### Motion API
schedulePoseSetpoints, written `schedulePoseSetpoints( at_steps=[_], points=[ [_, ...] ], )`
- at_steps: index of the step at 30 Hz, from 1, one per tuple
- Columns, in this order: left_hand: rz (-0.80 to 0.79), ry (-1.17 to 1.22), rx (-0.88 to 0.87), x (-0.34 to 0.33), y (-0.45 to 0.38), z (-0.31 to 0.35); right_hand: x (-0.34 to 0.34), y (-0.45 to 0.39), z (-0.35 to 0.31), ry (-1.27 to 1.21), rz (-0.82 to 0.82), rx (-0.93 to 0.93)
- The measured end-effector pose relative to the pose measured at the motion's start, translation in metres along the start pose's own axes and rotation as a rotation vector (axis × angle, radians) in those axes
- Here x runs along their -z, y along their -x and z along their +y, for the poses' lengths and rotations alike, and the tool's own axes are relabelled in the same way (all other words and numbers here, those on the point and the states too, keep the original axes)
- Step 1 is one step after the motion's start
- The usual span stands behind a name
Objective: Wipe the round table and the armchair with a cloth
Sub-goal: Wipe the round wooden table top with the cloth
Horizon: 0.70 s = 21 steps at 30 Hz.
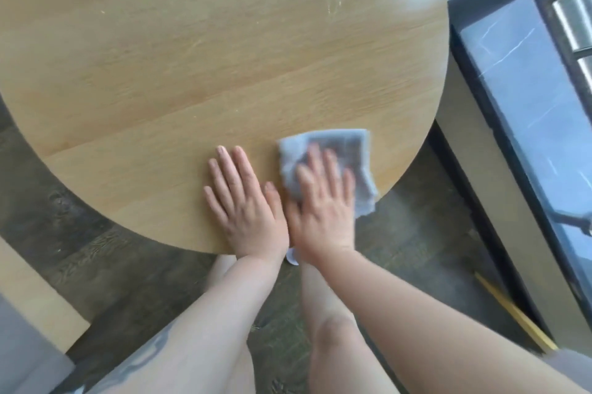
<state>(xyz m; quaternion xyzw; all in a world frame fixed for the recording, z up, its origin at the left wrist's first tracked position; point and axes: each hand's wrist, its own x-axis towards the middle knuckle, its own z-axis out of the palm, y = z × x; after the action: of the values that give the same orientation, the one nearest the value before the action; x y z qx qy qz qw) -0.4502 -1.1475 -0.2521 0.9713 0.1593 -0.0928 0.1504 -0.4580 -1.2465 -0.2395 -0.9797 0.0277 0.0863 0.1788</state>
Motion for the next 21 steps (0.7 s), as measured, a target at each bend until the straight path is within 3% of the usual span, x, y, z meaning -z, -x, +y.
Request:
schedulePoseSetpoints(
  at_steps=[2,3,4,7,8,9,12,13,15,17,18,19,21],
  points=[
    [-0.004,-0.029,0.072,-0.007,0.005,0.012,0.007,0.015,0.026,0.069,-0.137,0.374],
    [-0.01,-0.042,0.076,-0.01,0.006,0.013,0.018,0.012,0.056,0.122,-0.182,0.476],
    [-0.013,-0.049,0.064,-0.011,0.006,0.013,0.028,0.003,0.079,0.17,-0.184,0.46],
    [-0.001,-0.061,0.088,-0.014,0.006,0.016,0.038,-0.028,0.085,0.17,-0.048,-0.041],
    [0.013,-0.058,0.117,-0.015,0.006,0.018,0.031,-0.027,0.067,0.156,-0.046,-0.099],
    [0.023,-0.06,0.136,-0.016,0.007,0.02,0.023,-0.015,0.051,0.132,-0.088,0.012],
    [0.011,-0.08,0.107,-0.016,0.008,0.018,0.029,0.013,0.083,0.209,-0.293,0.662],
    [0.005,-0.07,0.1,-0.015,0.008,0.017,0.037,0.004,0.107,0.232,-0.281,0.698],
    [0.022,-0.056,0.11,-0.015,0.007,0.02,0.048,-0.022,0.124,0.211,-0.167,0.419],
    [0.044,-0.047,0.139,-0.017,0.005,0.023,0.041,-0.036,0.092,0.103,-0.063,-0.081],
    [0.051,-0.048,0.146,-0.018,0.006,0.023,0.033,-0.031,0.07,0.087,-0.061,-0.167],
    [0.058,-0.057,0.144,-0.019,0.006,0.021,0.023,-0.019,0.054,0.069,-0.074,-0.074],
    [0.059,-0.074,0.13,-0.02,0.009,0.017,0.02,0.006,0.062,0.155,-0.206,0.505]
  ],
)
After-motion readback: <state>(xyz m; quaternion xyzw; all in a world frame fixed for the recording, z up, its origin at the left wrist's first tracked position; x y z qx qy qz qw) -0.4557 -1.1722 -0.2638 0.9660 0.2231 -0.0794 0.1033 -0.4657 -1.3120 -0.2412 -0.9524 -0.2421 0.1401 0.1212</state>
